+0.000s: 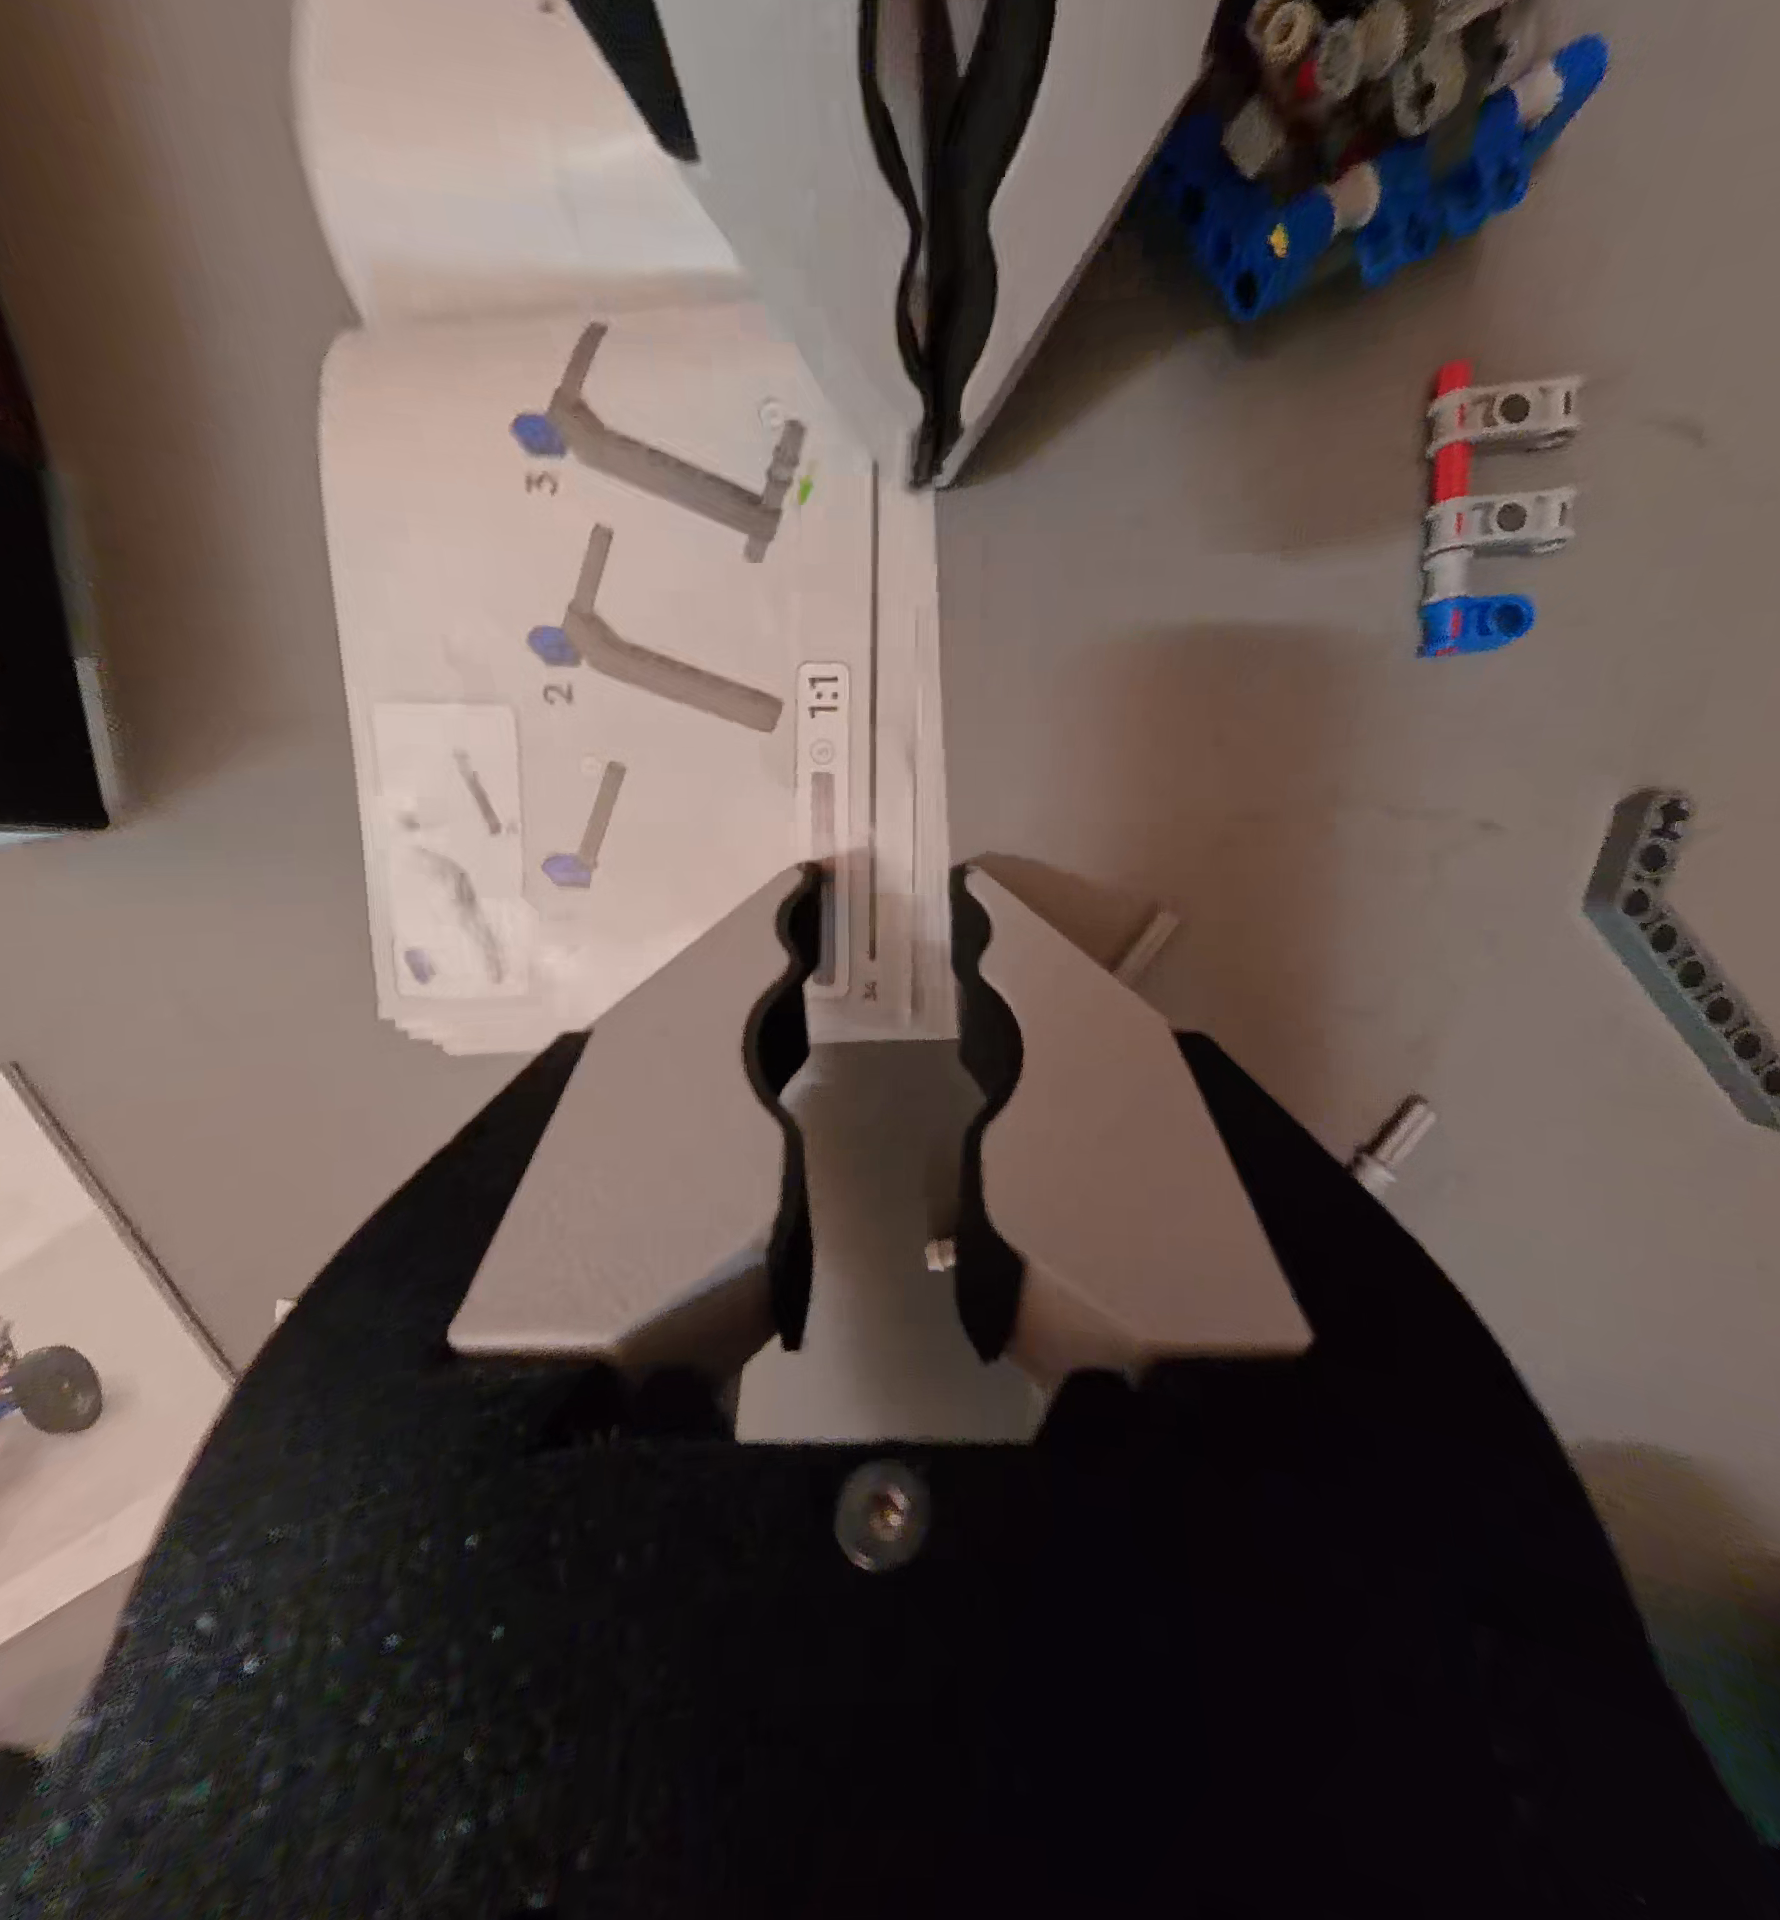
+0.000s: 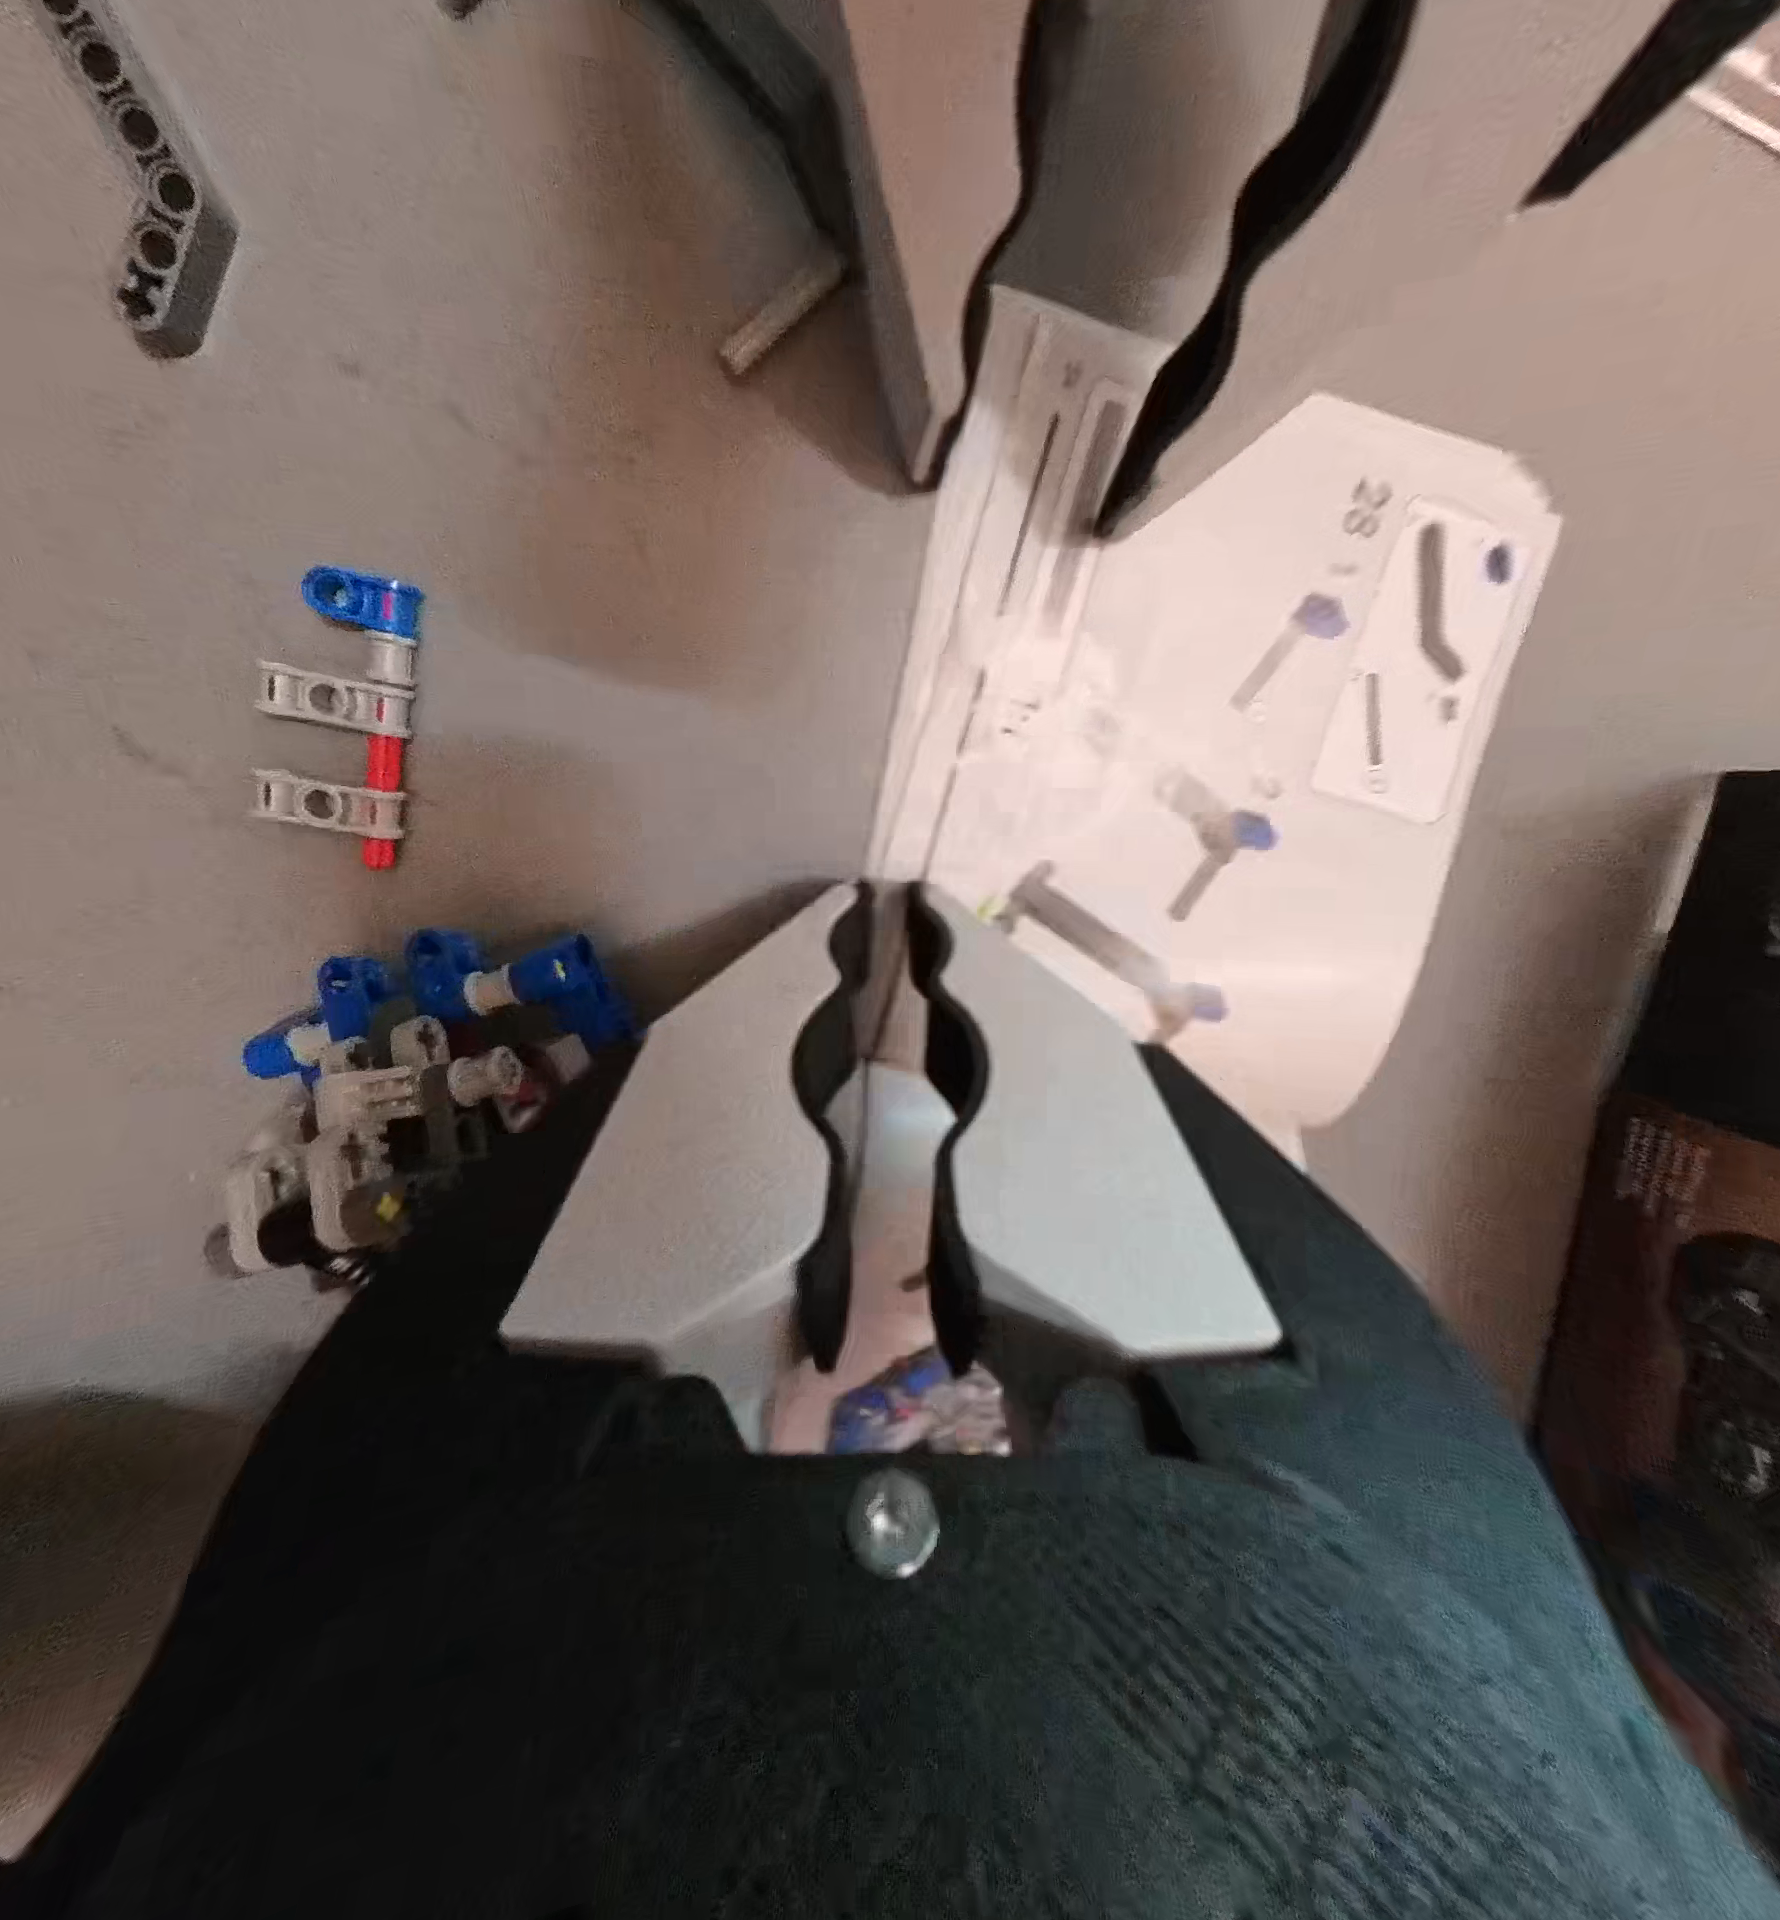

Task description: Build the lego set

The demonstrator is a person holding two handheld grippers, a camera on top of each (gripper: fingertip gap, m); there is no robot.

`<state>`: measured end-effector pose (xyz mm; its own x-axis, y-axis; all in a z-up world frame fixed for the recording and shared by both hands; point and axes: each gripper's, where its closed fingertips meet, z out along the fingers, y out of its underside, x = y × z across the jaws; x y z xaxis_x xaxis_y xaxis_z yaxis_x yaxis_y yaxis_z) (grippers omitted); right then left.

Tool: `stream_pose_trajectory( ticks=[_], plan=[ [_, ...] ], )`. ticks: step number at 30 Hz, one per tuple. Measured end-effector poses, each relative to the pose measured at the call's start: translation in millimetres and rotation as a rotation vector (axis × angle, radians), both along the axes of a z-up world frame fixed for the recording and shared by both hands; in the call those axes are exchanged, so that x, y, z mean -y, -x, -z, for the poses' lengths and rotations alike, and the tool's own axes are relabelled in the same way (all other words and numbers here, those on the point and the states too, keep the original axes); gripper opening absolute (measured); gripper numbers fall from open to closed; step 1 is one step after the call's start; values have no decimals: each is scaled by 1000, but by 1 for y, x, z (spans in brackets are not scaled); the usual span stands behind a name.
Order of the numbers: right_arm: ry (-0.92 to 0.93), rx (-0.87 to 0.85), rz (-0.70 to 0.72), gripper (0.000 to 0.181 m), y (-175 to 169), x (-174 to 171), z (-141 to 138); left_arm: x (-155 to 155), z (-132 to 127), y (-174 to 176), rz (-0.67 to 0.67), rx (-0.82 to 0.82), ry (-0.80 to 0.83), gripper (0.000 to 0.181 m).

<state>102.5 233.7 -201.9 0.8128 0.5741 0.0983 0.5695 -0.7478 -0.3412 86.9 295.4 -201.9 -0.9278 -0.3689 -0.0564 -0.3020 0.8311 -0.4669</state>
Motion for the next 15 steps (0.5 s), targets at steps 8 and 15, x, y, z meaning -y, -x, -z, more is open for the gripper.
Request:
stream_pose_trajectory(
  ticks=[8,15],
  plan=[
    [-109,10,-2,1,-10,-7,-10,-1,-10,-12,-37,51,59,0],
    [-107,119,45,46,-38,-15,-11,-16,-28,-25,-145,141,97,0]
  ],
)
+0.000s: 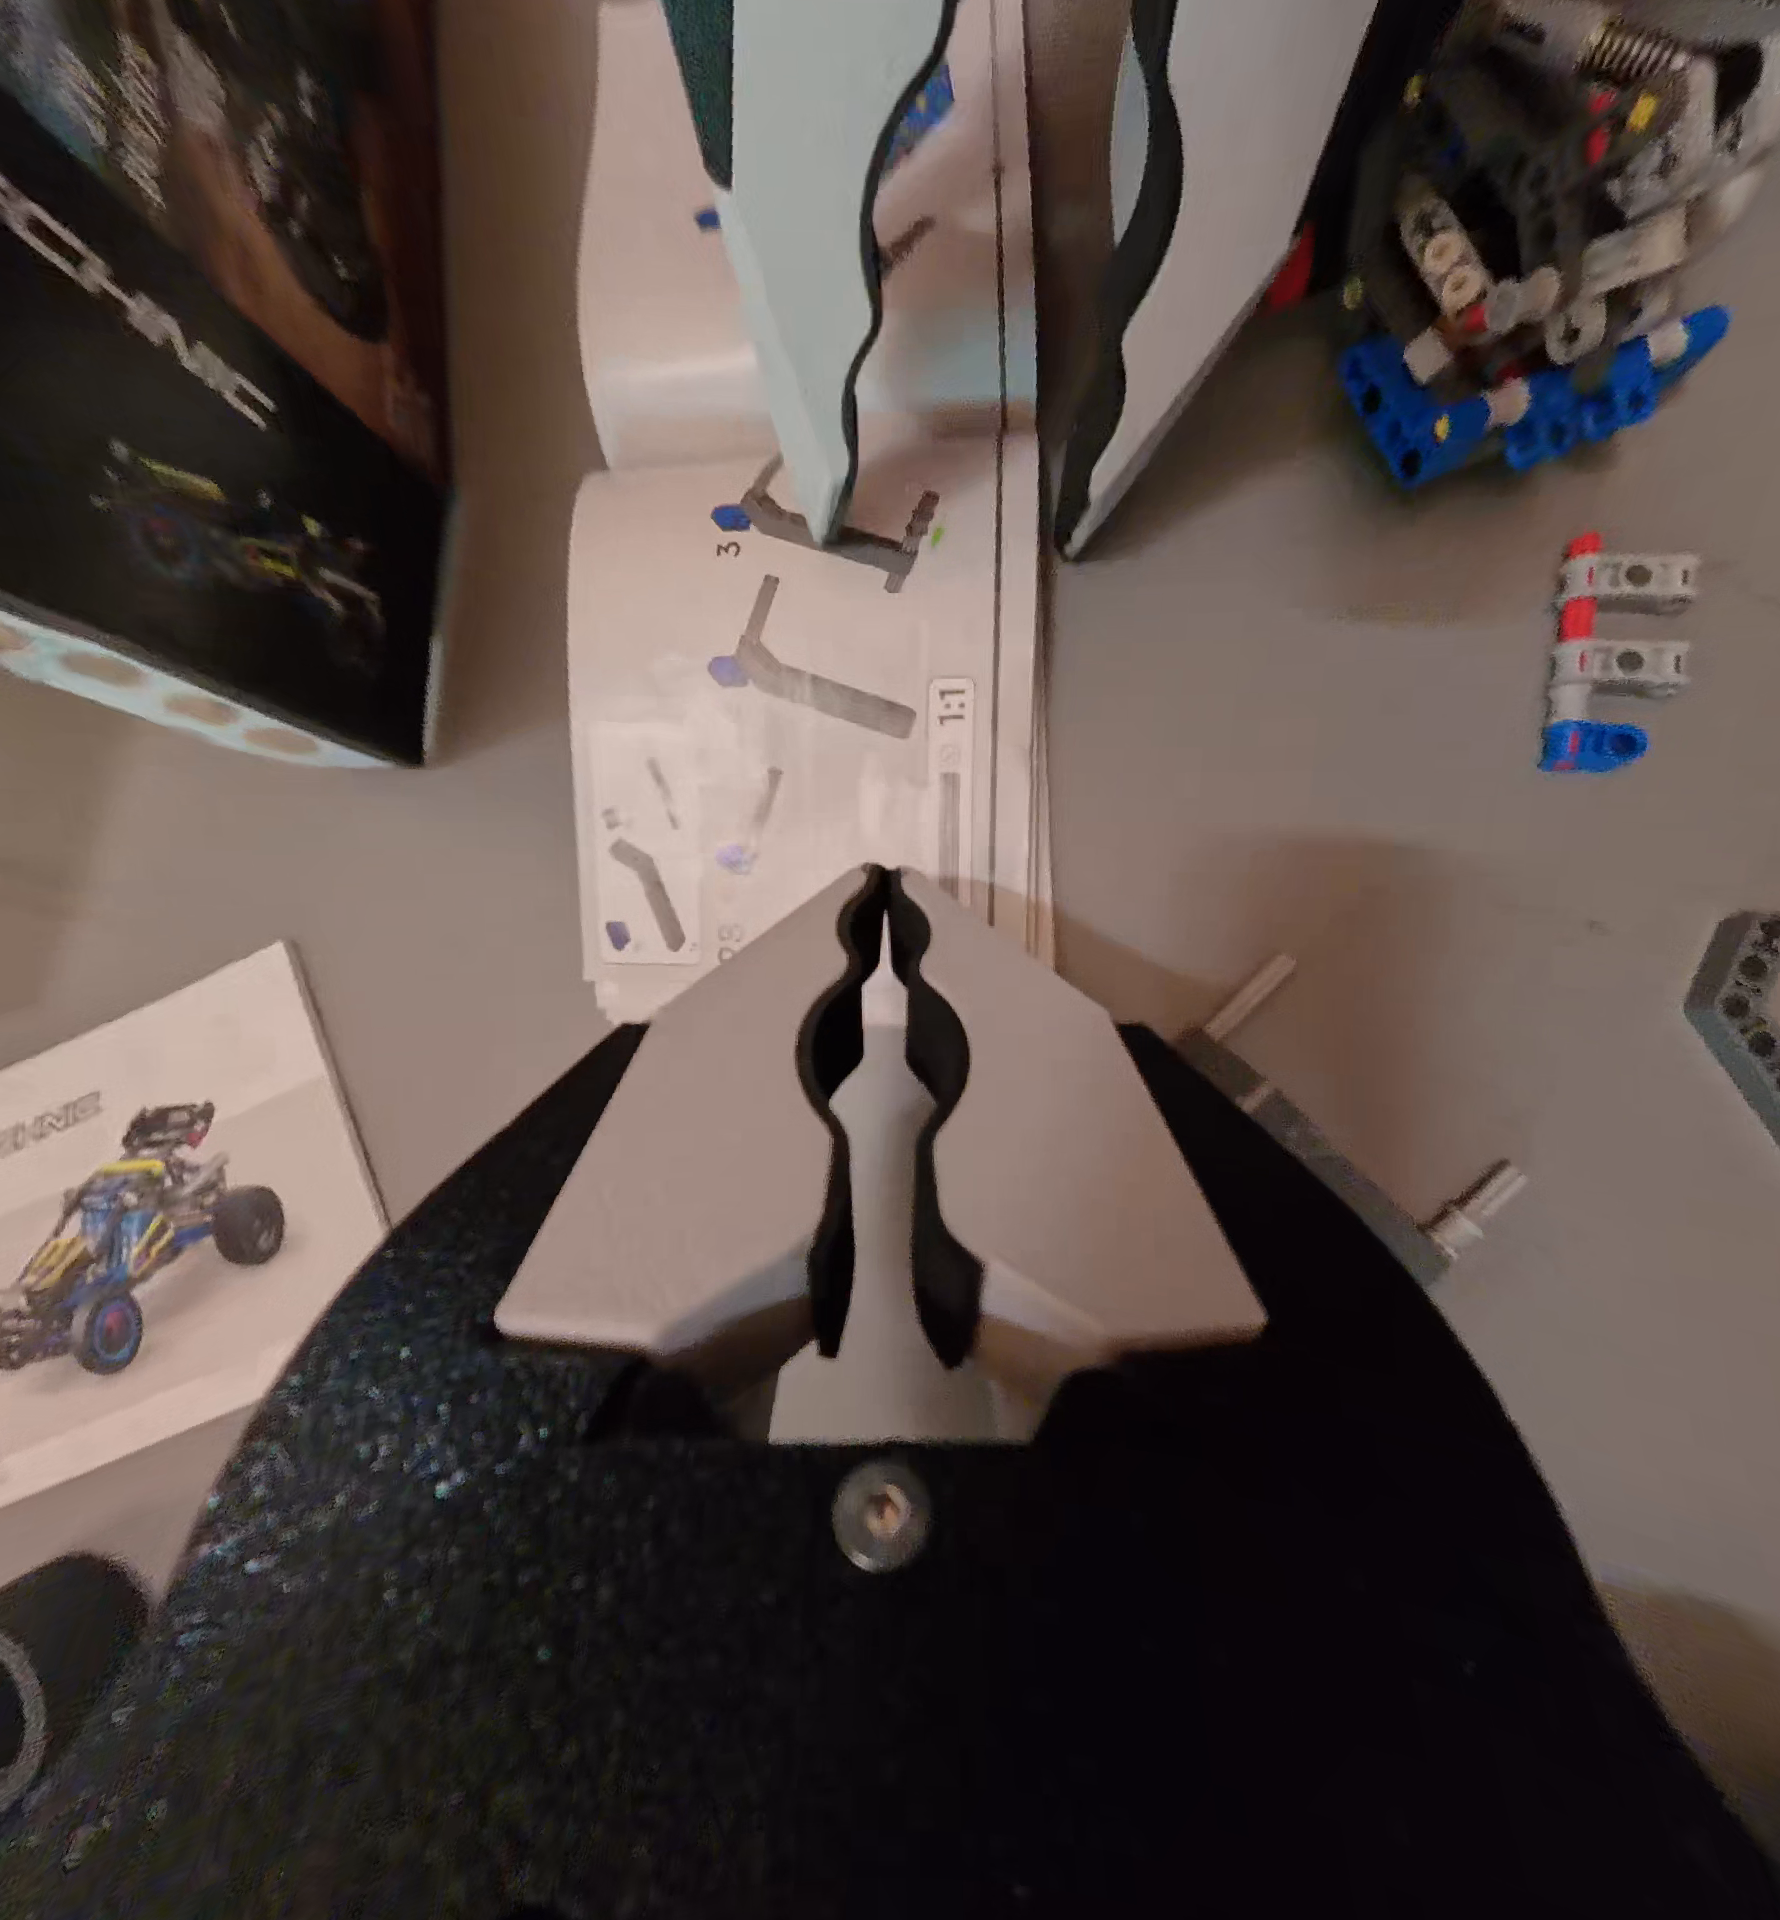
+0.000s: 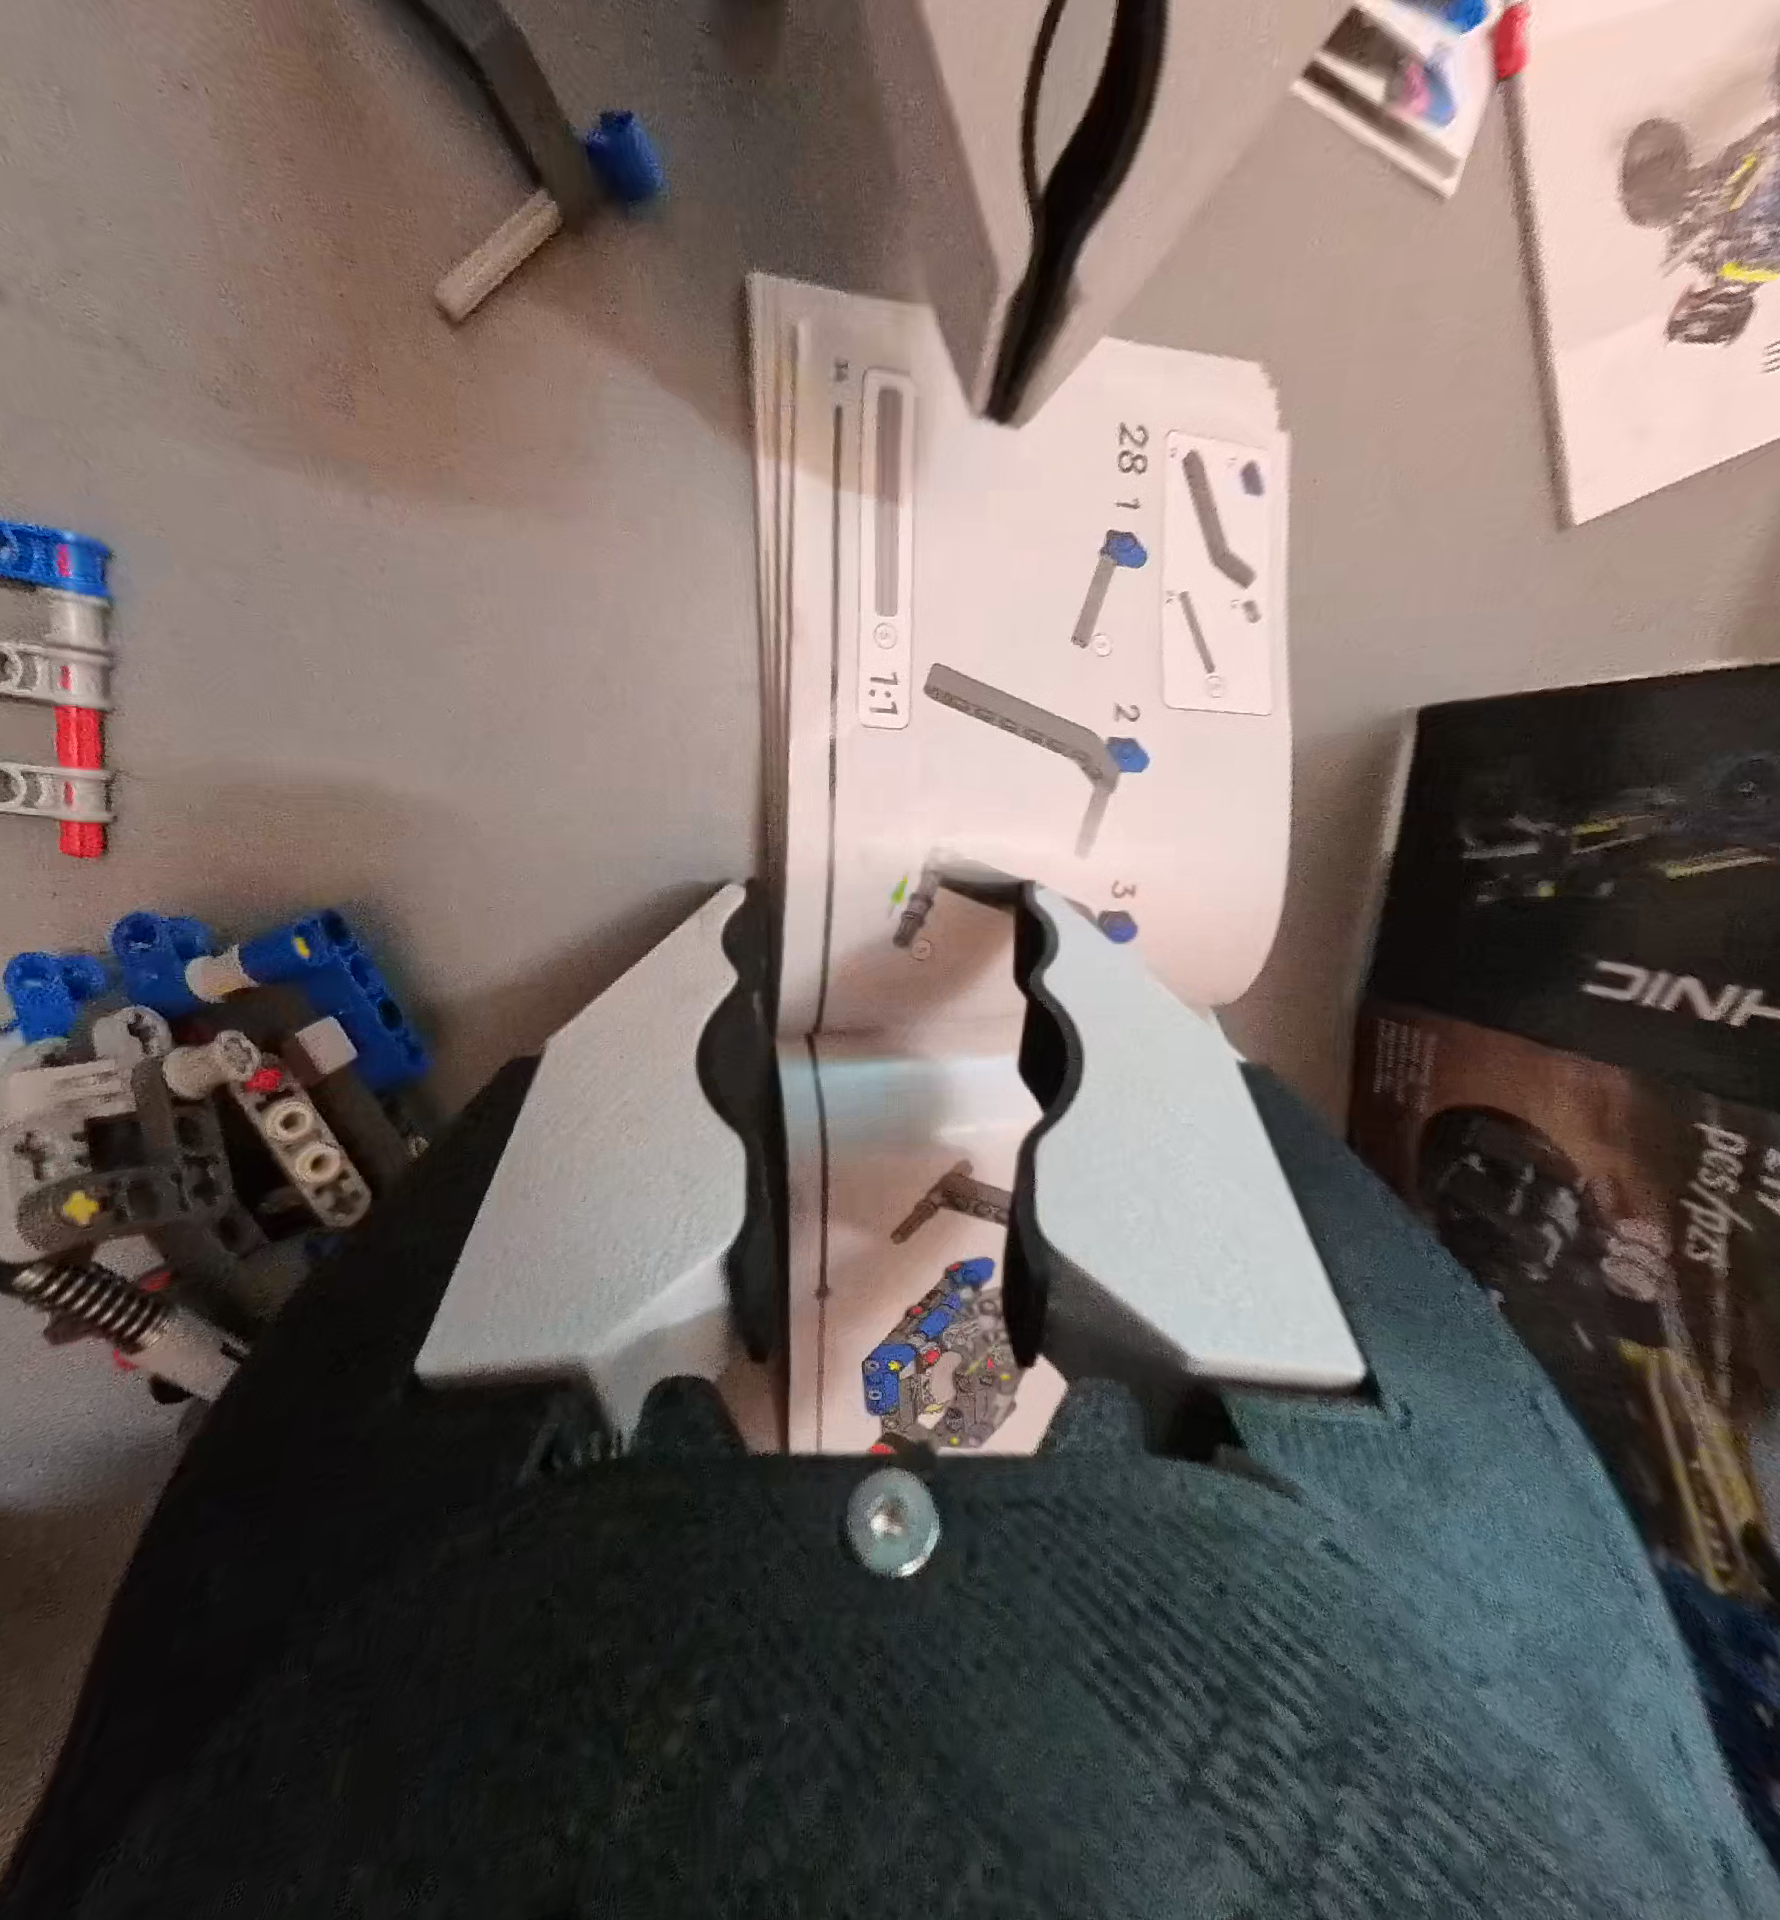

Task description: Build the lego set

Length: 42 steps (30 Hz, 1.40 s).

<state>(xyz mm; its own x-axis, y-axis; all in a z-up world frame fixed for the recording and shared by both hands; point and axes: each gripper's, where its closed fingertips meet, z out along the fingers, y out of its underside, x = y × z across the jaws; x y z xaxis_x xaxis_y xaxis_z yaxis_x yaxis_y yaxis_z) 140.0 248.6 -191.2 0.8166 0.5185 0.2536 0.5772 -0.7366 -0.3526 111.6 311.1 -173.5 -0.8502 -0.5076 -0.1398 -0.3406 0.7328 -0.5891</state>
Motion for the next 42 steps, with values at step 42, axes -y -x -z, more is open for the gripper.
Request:
stream_pose_trajectory(
  ticks=[42],
  plan=[
    [-36,-22,-139,0,12,-10,3,8,2,15,66,-26,-14,0]
  ],
)
